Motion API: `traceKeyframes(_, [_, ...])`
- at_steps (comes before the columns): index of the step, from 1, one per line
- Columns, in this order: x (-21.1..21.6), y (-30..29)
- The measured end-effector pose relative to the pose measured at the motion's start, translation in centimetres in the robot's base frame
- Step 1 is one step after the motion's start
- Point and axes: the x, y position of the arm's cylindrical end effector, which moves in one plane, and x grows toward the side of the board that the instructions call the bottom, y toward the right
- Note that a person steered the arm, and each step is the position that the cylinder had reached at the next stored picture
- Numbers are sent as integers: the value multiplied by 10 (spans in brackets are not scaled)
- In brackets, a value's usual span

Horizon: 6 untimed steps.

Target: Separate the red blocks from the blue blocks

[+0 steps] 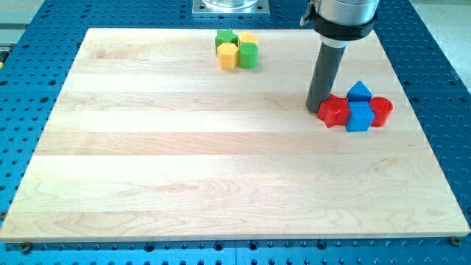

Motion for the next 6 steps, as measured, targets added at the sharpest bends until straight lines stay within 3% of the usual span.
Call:
traceKeyframes(5, [-16, 0])
traceKeyframes(6, [-88, 5])
